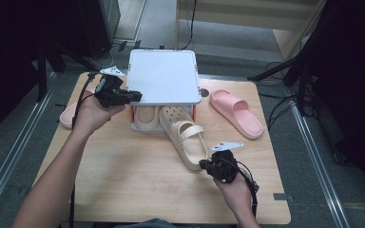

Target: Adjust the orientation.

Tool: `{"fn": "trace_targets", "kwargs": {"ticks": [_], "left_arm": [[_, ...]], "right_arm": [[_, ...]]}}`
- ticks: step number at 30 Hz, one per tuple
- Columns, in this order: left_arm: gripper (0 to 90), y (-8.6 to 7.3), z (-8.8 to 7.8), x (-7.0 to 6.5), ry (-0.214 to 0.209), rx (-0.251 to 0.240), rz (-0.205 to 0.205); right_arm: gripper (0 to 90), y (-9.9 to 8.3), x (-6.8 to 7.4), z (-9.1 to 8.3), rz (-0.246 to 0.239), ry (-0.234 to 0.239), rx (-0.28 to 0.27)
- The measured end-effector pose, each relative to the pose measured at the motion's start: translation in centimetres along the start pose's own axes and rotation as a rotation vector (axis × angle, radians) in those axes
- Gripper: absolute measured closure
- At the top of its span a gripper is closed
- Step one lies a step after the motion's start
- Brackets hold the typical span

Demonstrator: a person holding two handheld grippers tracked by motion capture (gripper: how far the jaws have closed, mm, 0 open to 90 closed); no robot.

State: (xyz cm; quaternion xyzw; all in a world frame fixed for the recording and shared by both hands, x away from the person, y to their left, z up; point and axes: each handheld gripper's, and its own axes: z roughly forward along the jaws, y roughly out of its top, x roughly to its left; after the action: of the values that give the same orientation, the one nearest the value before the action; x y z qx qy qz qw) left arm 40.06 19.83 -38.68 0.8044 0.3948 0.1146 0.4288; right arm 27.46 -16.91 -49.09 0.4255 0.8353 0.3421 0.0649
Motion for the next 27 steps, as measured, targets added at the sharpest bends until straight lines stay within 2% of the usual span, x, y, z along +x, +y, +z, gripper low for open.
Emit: {"fn": "trace_targets", "kwargs": {"ticks": [4,10,15,20,27], "left_arm": [[81.4,0.0,0.0,0.0,0.001,-0.001,0.000],[81.3,0.0,0.0,0.1,-0.004,-0.001,-0.003],[81.3,0.0,0.0,0.1,-0.005,-0.002,-0.002],[81.3,0.0,0.0,0.1,-0.003,-0.002,0.000],[81.3,0.0,0.0,0.0,-0.001,-0.001,0.002]], "right_arm": [[87.9,0.1,0.2,0.1,-0.014,-0.006,0.000],[88.7,-0.3,-0.1,0.0,-0.003,-0.004,0.032],[89.0,-1.0,-0.4,0.6,-0.002,-0.024,0.123],[89.0,-0.6,0.0,1.2,-0.025,-0.017,0.120],[89.8,0.4,2.2,2.9,-0.090,-0.007,0.094]]}}
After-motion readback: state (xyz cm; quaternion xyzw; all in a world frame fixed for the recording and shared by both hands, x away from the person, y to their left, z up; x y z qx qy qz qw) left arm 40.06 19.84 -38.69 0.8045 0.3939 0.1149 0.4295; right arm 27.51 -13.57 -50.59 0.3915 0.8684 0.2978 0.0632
